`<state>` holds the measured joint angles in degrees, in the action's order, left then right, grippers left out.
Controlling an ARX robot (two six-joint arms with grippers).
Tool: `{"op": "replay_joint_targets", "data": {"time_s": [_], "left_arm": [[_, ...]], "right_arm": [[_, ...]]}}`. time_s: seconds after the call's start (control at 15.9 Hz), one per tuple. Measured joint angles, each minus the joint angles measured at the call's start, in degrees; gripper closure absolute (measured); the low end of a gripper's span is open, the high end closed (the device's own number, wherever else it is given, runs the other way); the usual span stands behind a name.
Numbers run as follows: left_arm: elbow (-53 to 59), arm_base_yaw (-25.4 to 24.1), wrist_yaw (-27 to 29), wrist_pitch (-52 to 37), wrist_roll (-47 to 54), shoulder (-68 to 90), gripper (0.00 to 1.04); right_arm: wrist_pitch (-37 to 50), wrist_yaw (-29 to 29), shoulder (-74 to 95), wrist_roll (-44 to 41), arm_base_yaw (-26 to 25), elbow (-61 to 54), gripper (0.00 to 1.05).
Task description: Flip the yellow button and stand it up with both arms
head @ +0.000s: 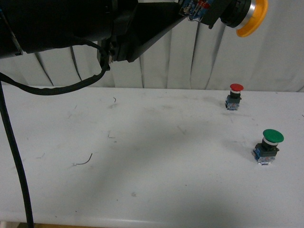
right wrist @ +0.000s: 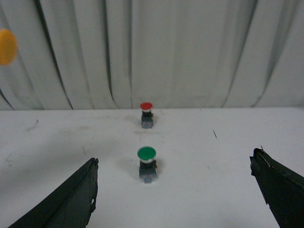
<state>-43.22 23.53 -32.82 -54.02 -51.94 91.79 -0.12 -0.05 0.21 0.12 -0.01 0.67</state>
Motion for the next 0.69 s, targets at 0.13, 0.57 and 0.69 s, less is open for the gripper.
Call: {"op": "replay_joint_targets", "data": {"time_s": [0.13,0.57,0.69], "left_arm": [[0.0,0.1,0.3,0.5,0.4,0.0,0.70],[0.0,0.3,0.4,1.0,1.3,0.0,0.70],[0.0,0.3,0.4,1.2,1.3,0.0,0.70]], "right_arm": [[8.3,-4.1,3.9,-2.8,-2.4,0.0,0.06],[54.3,-4.3,66.7,-0.5,-1.6,22.1,0.06],[51.1,-3.8,80.1,1.4,-0.3,33.8,0.06]]}}
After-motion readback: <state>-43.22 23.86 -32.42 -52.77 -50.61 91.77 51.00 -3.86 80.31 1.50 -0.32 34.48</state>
